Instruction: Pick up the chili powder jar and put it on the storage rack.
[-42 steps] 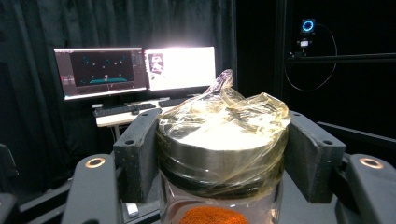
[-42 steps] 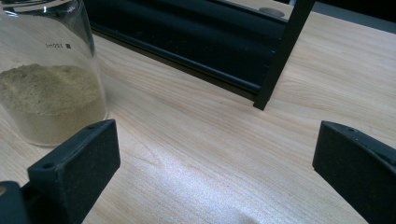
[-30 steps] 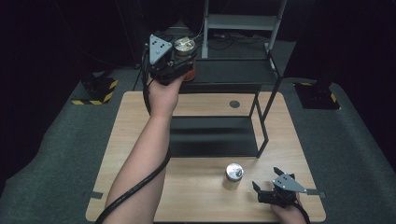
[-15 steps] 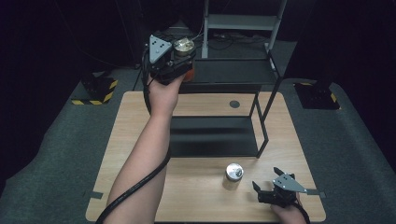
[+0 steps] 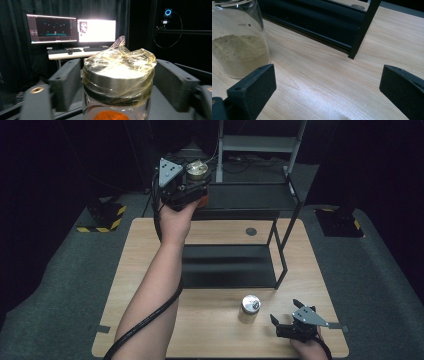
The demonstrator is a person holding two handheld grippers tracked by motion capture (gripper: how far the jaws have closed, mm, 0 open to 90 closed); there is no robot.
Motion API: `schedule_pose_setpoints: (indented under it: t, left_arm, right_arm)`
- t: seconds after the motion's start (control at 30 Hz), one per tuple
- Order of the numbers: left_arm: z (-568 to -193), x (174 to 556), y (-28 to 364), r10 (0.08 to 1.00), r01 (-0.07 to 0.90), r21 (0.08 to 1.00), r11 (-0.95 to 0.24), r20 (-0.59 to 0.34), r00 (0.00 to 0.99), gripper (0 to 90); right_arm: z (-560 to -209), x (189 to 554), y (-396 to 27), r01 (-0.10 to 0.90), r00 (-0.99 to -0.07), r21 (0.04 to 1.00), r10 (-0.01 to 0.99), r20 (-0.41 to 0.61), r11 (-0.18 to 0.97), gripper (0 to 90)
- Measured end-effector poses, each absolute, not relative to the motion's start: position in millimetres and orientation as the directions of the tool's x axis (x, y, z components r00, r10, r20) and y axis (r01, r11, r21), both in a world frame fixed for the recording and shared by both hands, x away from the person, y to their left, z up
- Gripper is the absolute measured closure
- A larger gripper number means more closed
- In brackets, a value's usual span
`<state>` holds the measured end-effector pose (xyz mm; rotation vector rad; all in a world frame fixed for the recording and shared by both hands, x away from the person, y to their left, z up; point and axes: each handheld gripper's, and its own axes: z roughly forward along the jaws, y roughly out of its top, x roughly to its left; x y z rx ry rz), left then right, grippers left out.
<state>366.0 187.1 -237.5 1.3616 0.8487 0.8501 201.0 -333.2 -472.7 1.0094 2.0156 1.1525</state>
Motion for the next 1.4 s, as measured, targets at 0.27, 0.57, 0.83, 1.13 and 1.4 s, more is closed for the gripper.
schedule_pose_setpoints:
  t: [0.27,0.57,0.83,1.13,1.4]
  left_arm:
    - [-235.6,356.1,180.9,0.906,-0.016,1.0,0.011,-0.004,0.423,0.5]
    - [-236.8,340.9,185.4,0.907,-0.017,1.0,-0.008,0.015,0.422,0.4]
    - [-238.8,322.3,191.1,0.905,-0.035,0.999,-0.033,0.044,0.423,0.4]
    - [-240.1,300.4,191.7,0.904,-0.05,0.998,-0.049,0.065,0.422,0.4]
    - [-244.8,282.7,192.3,0.903,-0.043,0.997,-0.065,0.077,0.422,0.4]
  right_arm:
    - [-472.6,200.8,-332.6,0.315,-0.532,0.887,0.837,-0.13,0.338,0.0]
    - [-472.5,200.9,-332.2,0.315,-0.533,0.886,0.836,-0.133,0.342,0.0]
    - [-472.3,200.8,-331.4,0.313,-0.534,0.884,0.834,-0.139,0.348,0.0]
    - [-472.5,200.6,-331.7,0.311,-0.535,0.885,0.833,-0.14,0.348,0.0]
    - [-472.5,200.5,-331.3,0.312,-0.533,0.884,0.835,-0.14,0.348,0.0]
